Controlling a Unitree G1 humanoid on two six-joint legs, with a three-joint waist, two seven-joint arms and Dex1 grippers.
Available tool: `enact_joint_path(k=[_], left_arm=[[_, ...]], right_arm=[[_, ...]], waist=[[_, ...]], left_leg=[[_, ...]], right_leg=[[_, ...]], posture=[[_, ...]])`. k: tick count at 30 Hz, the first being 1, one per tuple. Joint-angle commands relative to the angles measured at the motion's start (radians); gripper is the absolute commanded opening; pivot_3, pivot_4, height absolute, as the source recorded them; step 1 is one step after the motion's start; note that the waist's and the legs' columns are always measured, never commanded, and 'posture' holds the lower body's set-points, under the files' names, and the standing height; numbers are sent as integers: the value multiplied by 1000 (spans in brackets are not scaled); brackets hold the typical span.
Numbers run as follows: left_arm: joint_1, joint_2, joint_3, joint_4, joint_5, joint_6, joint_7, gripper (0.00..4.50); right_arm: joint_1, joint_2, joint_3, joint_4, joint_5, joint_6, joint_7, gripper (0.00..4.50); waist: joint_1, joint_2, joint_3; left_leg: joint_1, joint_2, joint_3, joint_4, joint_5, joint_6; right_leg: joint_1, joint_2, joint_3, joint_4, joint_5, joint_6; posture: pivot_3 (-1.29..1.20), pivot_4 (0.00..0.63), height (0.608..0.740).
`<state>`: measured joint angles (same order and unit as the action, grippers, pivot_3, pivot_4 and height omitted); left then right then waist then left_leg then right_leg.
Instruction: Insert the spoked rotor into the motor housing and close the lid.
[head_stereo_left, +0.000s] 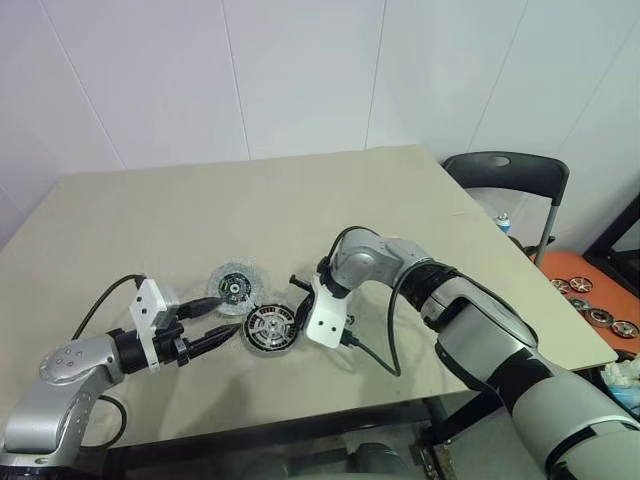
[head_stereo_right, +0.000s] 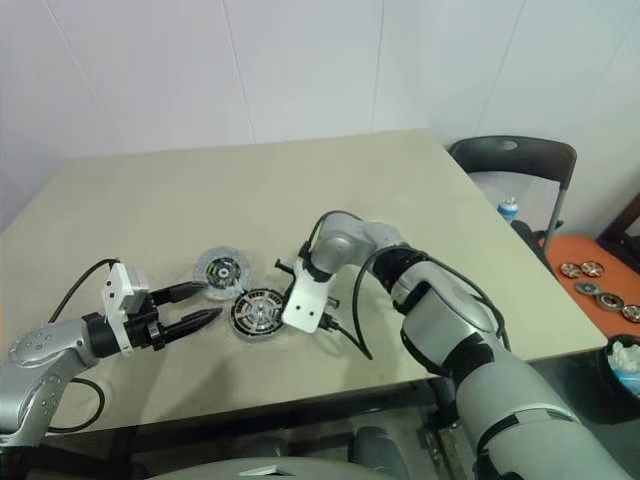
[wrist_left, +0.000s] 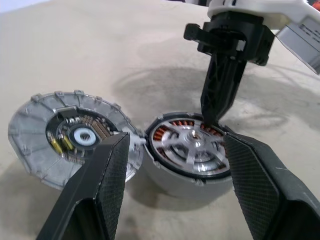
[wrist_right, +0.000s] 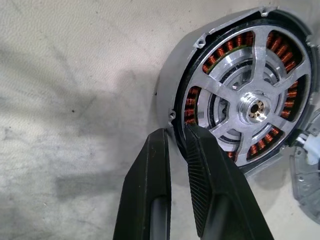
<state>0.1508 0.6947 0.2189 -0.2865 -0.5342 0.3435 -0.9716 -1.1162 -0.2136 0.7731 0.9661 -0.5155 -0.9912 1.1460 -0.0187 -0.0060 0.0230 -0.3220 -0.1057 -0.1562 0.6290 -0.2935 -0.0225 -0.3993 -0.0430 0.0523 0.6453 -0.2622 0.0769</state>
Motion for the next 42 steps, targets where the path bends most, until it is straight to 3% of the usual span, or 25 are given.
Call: enact_joint_path(k=[1, 5, 14, 23, 31, 37, 42], left_arm=[[-16, -2, 13, -6, -4, -16, 5, 3190], [-24, -5, 7, 2, 0, -19, 5, 3190], [-48, -19, -15, 26, 11, -25, 4, 3190], [-83, -41, -44, 60, 31, -37, 0, 3190], [-114, -49, -59, 92, 46, -47, -11, 3190], [-116, -61, -72, 92, 50, -51, -7, 3190], [-108, -63, -70, 84, 49, -50, -2, 3190]], right_arm=[[-40, 14, -12, -27, 17, 24, 21, 563], [-52, 37, -48, -76, 101, 172, 148, 563], [-31, 64, -109, -318, 186, 979, 466, 563], [-39, 54, -87, -445, 167, 1372, 468, 563], [-10, 28, -39, -506, 143, 1552, 454, 563], [0, 103, -15, -451, 142, 1735, 388, 563], [8, 153, 1, -424, 148, 1752, 325, 563]], waist=[[1, 0, 0], [3, 0, 0], [11, 0, 1], [8, -2, 0], [7, -3, -1], [7, -4, -1], [6, -3, -1]], left_leg=[[0, 0, 0, 0, 0, 0], [0, 0, 0, 0, 0, 0], [-3, 0, -1, 1, 0, 0], [-17, -1, -1, 2, 0, 0], [-18, -1, -1, 2, 0, 0], [-17, -1, -1, 2, 0, 0], [-16, -1, -1, 3, 0, 0]], right_leg=[[0, 0, 0, 0, 0, 0], [0, 0, 0, 0, 0, 0], [-5, -1, 0, 0, 0, 0], [-15, -1, -1, 0, 0, 0], [-15, -2, -2, 0, 0, 0], [-15, -2, -2, 0, 0, 0], [-15, -2, -2, 1, 0, 0]], posture=[[0, 0, 740], [0, 0, 740], [0, 0, 740], [0, 0, 740], [0, 0, 740], [0, 0, 740], [0, 0, 740]])
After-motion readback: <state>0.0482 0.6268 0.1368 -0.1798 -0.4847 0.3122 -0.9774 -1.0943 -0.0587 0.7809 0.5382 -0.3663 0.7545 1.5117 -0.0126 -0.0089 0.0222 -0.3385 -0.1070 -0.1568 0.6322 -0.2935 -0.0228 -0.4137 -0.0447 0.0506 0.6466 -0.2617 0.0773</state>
